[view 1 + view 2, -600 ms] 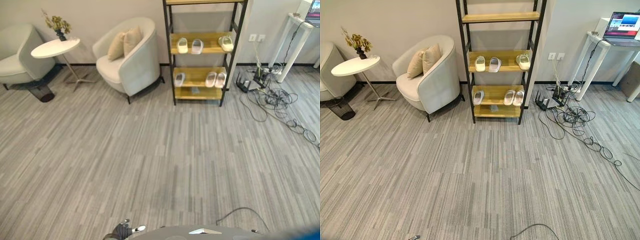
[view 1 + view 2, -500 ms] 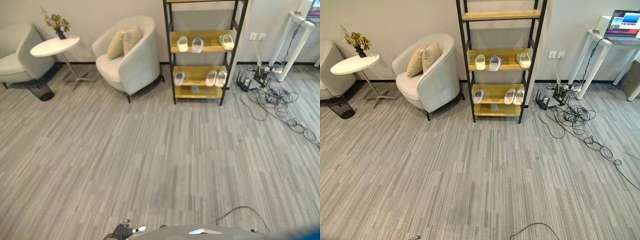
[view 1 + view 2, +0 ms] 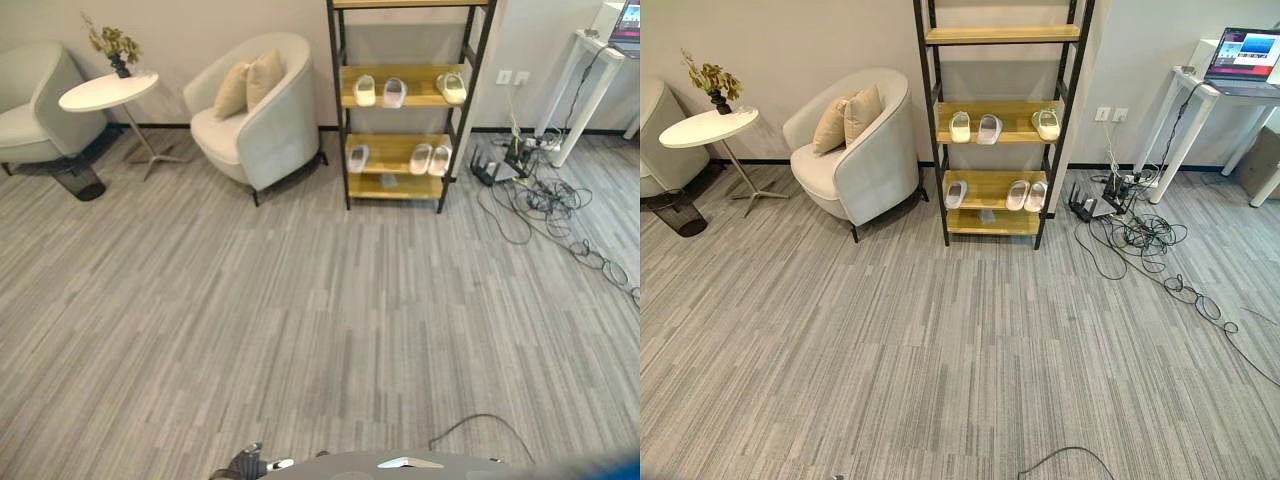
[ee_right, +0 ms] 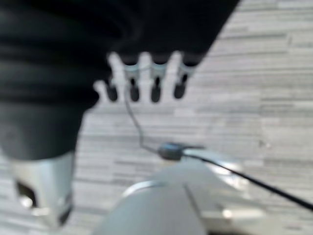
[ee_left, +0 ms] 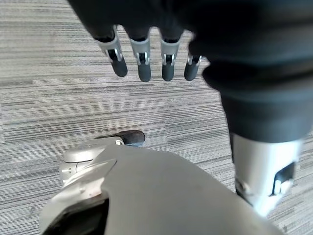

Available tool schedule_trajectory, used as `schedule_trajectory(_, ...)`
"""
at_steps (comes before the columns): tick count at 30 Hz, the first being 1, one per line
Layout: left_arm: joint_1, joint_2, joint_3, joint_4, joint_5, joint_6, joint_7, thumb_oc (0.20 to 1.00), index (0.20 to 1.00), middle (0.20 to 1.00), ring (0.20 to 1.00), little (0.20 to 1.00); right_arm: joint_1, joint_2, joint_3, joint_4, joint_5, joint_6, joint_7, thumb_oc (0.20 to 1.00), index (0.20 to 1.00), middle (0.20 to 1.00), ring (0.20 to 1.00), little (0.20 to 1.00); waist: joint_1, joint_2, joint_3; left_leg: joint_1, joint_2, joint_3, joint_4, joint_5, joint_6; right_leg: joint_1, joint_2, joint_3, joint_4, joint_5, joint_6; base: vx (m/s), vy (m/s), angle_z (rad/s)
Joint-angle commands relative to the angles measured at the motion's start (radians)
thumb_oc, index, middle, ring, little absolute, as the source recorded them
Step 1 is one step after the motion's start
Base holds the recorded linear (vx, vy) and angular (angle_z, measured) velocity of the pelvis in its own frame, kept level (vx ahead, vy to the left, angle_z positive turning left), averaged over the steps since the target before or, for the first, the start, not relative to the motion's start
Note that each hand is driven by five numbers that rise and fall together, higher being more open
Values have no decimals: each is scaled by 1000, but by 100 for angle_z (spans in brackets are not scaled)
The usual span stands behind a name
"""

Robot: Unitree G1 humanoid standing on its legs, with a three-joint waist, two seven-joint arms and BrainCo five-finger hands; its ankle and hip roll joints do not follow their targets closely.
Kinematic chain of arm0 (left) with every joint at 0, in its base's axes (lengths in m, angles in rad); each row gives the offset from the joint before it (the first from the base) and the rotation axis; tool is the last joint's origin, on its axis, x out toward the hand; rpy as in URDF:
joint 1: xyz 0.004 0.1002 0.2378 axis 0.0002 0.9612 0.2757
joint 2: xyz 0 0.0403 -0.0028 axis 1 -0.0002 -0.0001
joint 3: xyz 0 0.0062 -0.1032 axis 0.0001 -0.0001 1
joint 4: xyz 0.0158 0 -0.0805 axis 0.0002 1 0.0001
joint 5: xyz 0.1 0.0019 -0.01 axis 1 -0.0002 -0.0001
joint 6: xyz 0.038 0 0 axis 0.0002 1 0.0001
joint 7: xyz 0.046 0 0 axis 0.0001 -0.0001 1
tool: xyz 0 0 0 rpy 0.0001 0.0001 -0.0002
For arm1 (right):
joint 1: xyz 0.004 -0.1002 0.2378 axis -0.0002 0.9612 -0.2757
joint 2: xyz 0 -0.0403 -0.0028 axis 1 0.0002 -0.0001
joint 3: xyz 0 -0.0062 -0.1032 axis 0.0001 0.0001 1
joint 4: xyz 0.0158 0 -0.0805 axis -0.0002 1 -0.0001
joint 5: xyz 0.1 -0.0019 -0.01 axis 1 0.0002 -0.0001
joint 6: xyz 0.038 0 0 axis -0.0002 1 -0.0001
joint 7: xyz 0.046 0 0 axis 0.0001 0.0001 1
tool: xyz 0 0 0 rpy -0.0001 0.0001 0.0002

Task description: Arrange the slippers neatly on the shoe rack.

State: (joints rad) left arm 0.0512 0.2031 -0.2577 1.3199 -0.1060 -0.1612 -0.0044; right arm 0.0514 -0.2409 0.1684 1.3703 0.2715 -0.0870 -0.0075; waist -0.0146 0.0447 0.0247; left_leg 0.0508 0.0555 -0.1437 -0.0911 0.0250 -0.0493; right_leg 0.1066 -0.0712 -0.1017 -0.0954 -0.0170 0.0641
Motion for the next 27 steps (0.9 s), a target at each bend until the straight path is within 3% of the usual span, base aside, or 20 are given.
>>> schedule_trajectory(1,-76,-2,-13,63,16,-6,-15,1000,1000,1000,1000,1000,-32,14,-4,25,14,-4,-4,1000,1000,1000,1000,1000,-4,-47,6,-4,21,-4,4,-53,-6,3,-62,33,8,-12,43,10,-39,0)
schedule_trajectory(13,-106,-11,-41,47,11,-7,-15,1000,1000,1000,1000,1000,-60,-17,-7,11,25,-10,-15,1000,1000,1000,1000,1000,-21,-28,34,11,61,8,7,-48,-25,-9,-38,67,27,-30,27,32,-89,-8)
schedule_trajectory(18,-132,-6,-54,19,-24,-13,-9,1000,1000,1000,1000,1000,-59,-35,-17,41,32,-7,-20,1000,1000,1000,1000,1000,-39,-21,61,-11,104,-12,47,-40,-46,-68,5,85,138,-90,-9,52,-126,0)
schedule_trajectory(19,-137,0,-55,13,-27,-12,-10,1000,1000,1000,1000,1000,-67,-41,-7,44,30,-8,-21,1000,1000,1000,1000,1000,-36,-29,76,-50,110,-14,140,-34,-48,-79,18,96,162,-104,-26,37,-168,0)
schedule_trajectory(20,-143,3,-60,12,-25,-11,-10,1000,1000,1000,1000,1000,-72,-45,-2,43,27,-10,-22,1000,1000,1000,1000,1000,-30,-36,93,-90,103,-16,224,-9,-49,-77,22,97,168,-103,-38,8,-127,2)
schedule_trajectory(21,-143,3,-60,12,-25,-11,-10,1000,1000,1000,1000,1000,-73,-45,-2,43,27,-10,-22,1000,1000,1000,1000,1000,-31,-36,91,-97,103,-18,232,-12,-50,-80,22,96,169,-104,-38,-7,-104,2)
schedule_trajectory(24,-169,7,-72,4,-25,-12,-3,1000,1000,1000,1000,1000,-97,-67,11,33,21,-10,-30,1000,1000,1000,1000,1000,-12,-54,140,-244,33,-2,433,34,-18,-62,15,91,174,-110,-58,61,-86,2)
schedule_trajectory(25,-170,0,-71,5,-32,-14,-5,1000,1000,1000,1000,1000,-106,-73,11,34,17,-9,-34,1000,1000,1000,1000,1000,-1,-61,143,-309,-2,17,452,22,-11,-42,5,94,162,-117,-53,141,-21,14)
schedule_trajectory(26,-171,1,-71,5,-32,-14,-5,1000,1000,1000,1000,1000,-107,-73,11,34,17,-9,-34,1000,1000,1000,1000,1000,-2,-61,143,-313,-4,16,463,14,-9,-41,4,93,162,-121,-52,303,42,8)
schedule_trajectory(27,-163,-7,-66,13,-33,-14,-5,1000,1000,1000,1000,1000,-107,-74,5,33,17,-10,-39,1000,1000,1000,1000,1000,24,-61,132,-386,-34,64,382,-10,4,-2,-2,99,140,-139,-44,346,79,6)
